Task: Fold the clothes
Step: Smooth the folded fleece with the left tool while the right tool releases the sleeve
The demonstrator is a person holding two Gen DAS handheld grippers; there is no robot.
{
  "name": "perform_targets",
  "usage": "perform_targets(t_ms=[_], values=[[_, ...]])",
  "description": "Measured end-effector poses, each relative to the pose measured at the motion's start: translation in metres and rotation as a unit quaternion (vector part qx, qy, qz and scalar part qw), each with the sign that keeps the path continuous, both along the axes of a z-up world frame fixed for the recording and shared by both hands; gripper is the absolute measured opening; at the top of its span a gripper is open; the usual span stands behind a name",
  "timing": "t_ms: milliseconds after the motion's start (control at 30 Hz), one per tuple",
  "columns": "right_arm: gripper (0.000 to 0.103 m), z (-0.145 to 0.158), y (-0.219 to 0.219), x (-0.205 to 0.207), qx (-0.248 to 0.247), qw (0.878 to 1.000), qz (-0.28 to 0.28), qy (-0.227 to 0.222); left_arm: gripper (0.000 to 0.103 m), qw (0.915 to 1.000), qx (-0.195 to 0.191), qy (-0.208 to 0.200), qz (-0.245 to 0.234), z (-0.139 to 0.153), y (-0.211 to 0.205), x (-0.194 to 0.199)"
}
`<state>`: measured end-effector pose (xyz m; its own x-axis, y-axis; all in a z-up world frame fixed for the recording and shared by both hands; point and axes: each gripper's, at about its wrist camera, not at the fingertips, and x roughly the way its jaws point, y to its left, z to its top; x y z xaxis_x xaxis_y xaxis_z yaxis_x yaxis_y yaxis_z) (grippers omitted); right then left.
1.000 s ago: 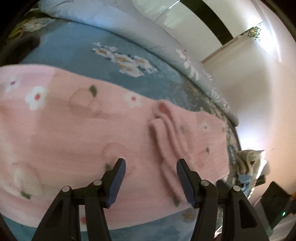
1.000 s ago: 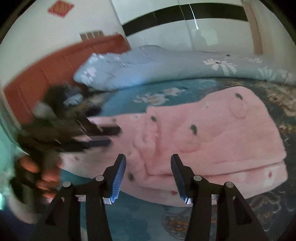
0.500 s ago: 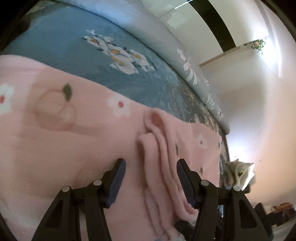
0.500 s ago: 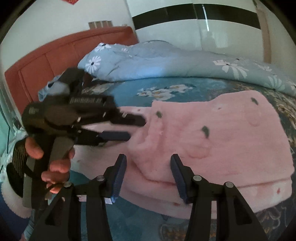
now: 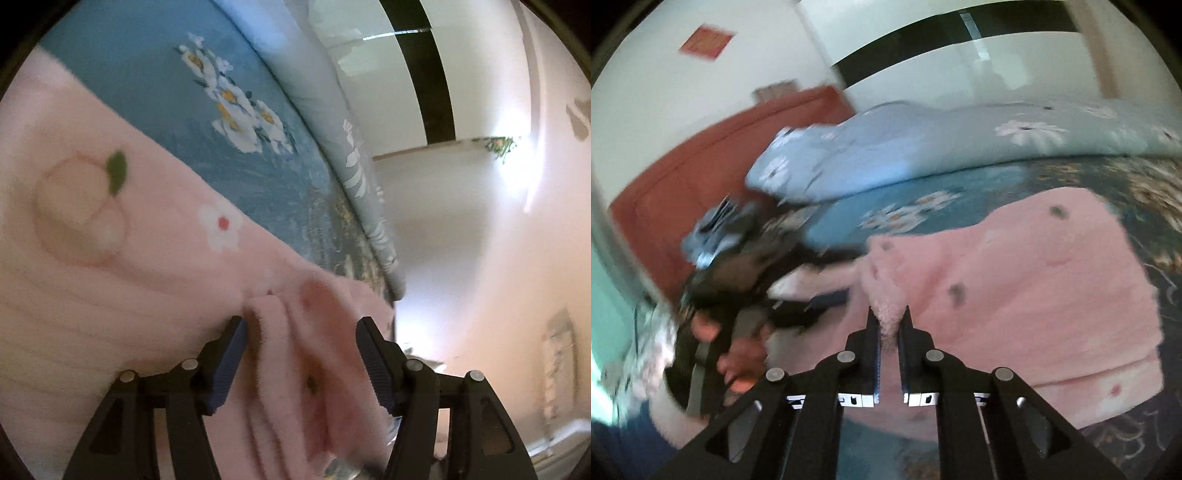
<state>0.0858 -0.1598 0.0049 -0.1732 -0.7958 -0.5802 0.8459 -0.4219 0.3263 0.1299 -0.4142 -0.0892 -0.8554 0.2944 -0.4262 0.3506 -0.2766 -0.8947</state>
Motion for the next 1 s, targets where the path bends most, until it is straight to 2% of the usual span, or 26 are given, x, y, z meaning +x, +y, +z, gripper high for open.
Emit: perform_targets(t_ms=[67, 133, 300, 367, 400, 433, 467, 533, 700, 733, 767, 867, 900, 933, 1000], values=[[0.008, -0.006, -0.011, 0.026, 0.028, 0.998, 0.037, 0.033, 0.067, 1.0000, -0.004, -0.002, -0.001, 0.001, 0.000, 0.001], [0.008, -0.014, -0.017, 0.036, 0.048, 0.997, 0.051, 0.045, 0.068, 0.9999, -0.010, -0.010, -0.005, 0.002, 0.001, -0.003], [0.009, -0.034, -0.019, 0.024, 0.050, 0.998, 0.039, -0.006, 0.069, 0.9991, -0.028, -0.026, -0.020, 0.002, 0.005, -0.017], [0.011, -0.034, -0.016, 0.021, 0.039, 0.998, 0.036, -0.019, 0.067, 0.9982, -0.050, -0.026, -0.020, 0.007, 0.007, -0.020], [0.011, -0.034, -0.015, 0.020, 0.038, 0.998, 0.034, -0.023, 0.059, 0.9976, -0.061, -0.027, -0.019, 0.010, 0.008, -0.021], [0.011, -0.034, -0.014, 0.019, 0.037, 0.998, 0.032, -0.027, 0.033, 0.9968, -0.073, -0.027, -0.019, 0.012, 0.009, -0.022], [0.011, -0.033, -0.014, 0.019, 0.036, 0.998, 0.031, -0.028, 0.022, 0.9956, -0.085, -0.032, -0.022, 0.016, 0.010, -0.022], [0.011, -0.031, -0.015, 0.018, 0.035, 0.999, 0.029, -0.029, 0.017, 0.9930, -0.110, -0.033, -0.029, 0.024, 0.012, -0.023], [0.011, -0.026, -0.017, 0.020, 0.023, 0.999, 0.024, -0.025, 0.015, 0.9834, -0.178, -0.004, -0.033, 0.068, 0.007, -0.016], [0.012, -0.025, -0.018, 0.020, 0.019, 0.999, 0.023, -0.025, 0.015, 0.9818, -0.187, -0.011, -0.033, 0.068, 0.005, -0.018], [0.012, -0.026, -0.020, 0.018, 0.020, 0.999, 0.021, -0.027, 0.015, 0.9791, -0.198, -0.032, -0.033, 0.064, 0.003, -0.021], [0.012, -0.034, -0.027, 0.013, 0.031, 0.999, 0.017, -0.039, 0.015, 0.9757, -0.194, -0.093, -0.041, 0.028, -0.004, -0.028], [0.012, -0.037, -0.026, 0.012, 0.032, 0.998, 0.016, -0.046, 0.015, 0.9778, -0.177, -0.104, -0.042, 0.014, -0.007, -0.028], [0.012, -0.040, -0.026, 0.011, 0.034, 0.998, 0.016, -0.052, 0.016, 0.9818, -0.155, -0.101, -0.042, 0.000, -0.010, -0.027], [0.012, -0.042, -0.024, 0.008, 0.034, 0.997, 0.015, -0.061, 0.018, 0.9851, -0.142, -0.090, -0.034, -0.007, -0.011, -0.025]])
